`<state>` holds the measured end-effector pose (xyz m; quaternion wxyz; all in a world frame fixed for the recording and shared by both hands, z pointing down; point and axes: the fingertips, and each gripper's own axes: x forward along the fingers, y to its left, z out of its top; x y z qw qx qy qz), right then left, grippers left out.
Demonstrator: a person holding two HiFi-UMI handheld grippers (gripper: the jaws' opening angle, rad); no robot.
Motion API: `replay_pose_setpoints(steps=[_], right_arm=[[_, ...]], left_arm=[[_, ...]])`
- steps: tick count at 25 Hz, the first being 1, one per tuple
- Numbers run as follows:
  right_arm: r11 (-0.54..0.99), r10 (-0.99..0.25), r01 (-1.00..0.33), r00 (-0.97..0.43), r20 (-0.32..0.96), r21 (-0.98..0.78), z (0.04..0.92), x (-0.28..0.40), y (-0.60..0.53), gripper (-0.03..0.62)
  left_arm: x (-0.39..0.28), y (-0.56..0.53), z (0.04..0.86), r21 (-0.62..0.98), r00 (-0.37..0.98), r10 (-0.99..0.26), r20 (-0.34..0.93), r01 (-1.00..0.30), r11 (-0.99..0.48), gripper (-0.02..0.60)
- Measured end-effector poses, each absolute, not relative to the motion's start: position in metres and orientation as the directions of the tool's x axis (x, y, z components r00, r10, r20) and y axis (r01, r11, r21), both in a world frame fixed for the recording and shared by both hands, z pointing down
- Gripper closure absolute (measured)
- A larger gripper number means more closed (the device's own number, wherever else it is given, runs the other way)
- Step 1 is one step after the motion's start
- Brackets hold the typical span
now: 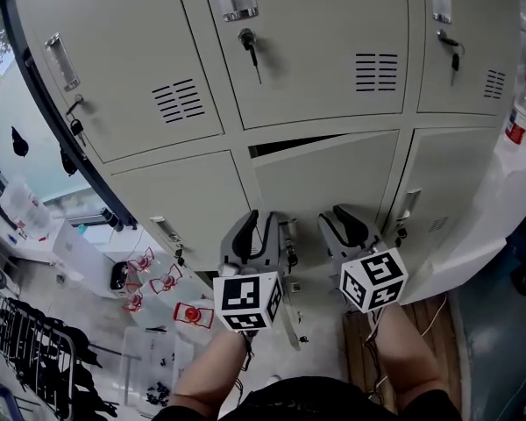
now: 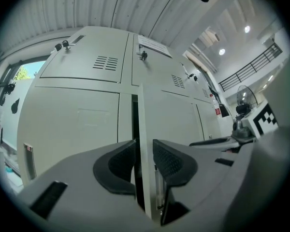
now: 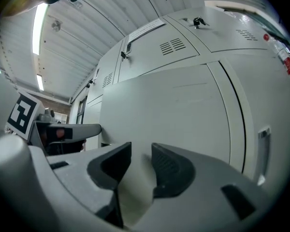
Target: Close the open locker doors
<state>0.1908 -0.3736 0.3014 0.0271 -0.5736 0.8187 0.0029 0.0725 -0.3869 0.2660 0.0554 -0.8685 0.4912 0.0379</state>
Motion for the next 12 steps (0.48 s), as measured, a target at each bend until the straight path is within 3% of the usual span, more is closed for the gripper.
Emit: replay_pose_setpoints(steps=[12], right_arm=[[0.341,-0.94,-0.939,-0.339,-0.041,-0.036,0.303,0.194,-0.395,0.476]], left_arm=[[0.055,-0.386,0.273,-0.065,0.493,-0.863,-0.108,-0.87,-0.489,0.456]])
